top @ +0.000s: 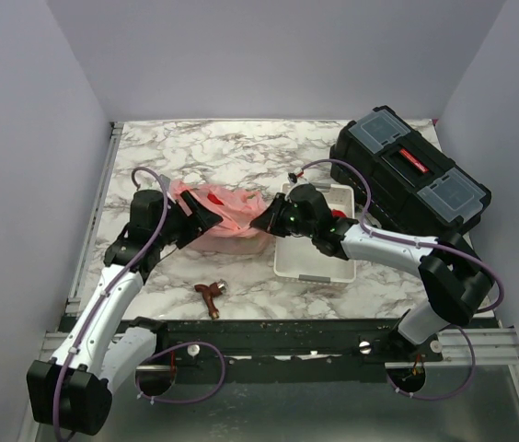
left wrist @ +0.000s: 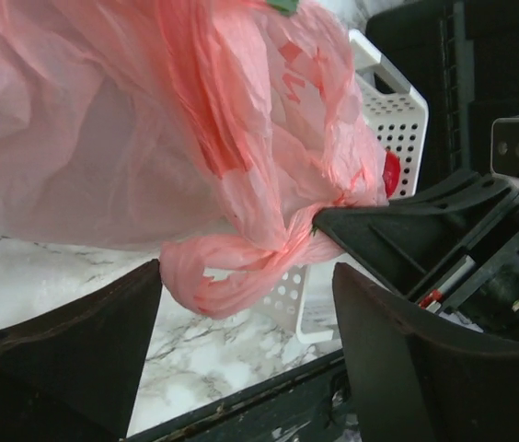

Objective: Take the fake fruits out of the plastic bag
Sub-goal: Adjust the plastic bag at the center of the board.

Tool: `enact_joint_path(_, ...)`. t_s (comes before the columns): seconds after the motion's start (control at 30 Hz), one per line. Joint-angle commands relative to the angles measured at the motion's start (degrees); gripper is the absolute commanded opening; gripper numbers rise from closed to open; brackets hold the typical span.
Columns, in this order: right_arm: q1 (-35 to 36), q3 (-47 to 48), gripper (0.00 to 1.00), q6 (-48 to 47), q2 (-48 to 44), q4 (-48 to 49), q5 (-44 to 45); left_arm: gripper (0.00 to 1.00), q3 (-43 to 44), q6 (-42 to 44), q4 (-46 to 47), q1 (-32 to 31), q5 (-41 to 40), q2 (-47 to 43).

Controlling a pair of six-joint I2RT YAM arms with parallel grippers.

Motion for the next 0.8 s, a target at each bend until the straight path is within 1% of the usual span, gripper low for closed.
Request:
enact_joint_path(0.0, -0.22, 0.11, 0.08, 0.12, -0.32, 2.31, -2.01, 0.70, -1.72, -7.87, 8.60, -0.71, -5.20, -0.27)
enact_joint_path(0.07, -0.23, -0.70, 0.08, 0.74, -0.68, 3.31, -2.07, 0.68, -5.34, -11.47, 13.83, -0.73, -3.88, -0.23)
enact_joint_path(0.1, -0.21, -1.02, 0.08, 0.98, -0.77, 3.78, -2.10, 0.66, -5.94, -12.88, 14.70, -0.78, -3.25, 0.56)
enact_joint_path(0.2, -0.23, -0.97, 0.08, 0.68, -0.57, 3.96, -2.55, 0.62, -4.72, -13.41, 14.20, -0.73, -2.41, 3.69)
enact_joint_path(0.3, -0.23, -1.00, 0.08, 0.65, -0.44, 3.92, -2.67, 0.48, -3.54, -13.48, 15.08, -0.79, -1.46, 5.78)
enact_joint_path(0.4, -0.23, -1.24, 0.08, 0.80, -0.33, 4.10, -3.02, 0.40, -3.57, -13.83, 16.96, -0.82, -1.55, 5.34)
enact_joint_path(0.47, -0.23, -1.53, 0.08, 0.64, -0.47, 4.01, -2.94, 0.32, -3.14, -13.66, 17.44, -0.78, -1.41, 5.36)
enact_joint_path(0.57, -0.22, -1.84, 0.08, 0.31, -0.61, 3.47, -2.02, 0.08, -1.14, -12.23, 15.61, -0.74, -1.12, 5.76)
enact_joint_path(0.63, -0.22, -1.52, 0.08, -0.06, -0.74, 2.02, -0.83, 0.01, 0.66, -10.23, 13.58, -0.73, -1.53, 5.53)
enact_joint_path(0.77, -0.25, -1.39, 0.08, -1.39, -1.47, -0.42, 1.50, 0.00, 4.74, -4.48, 7.44, -0.03, -4.31, 4.01)
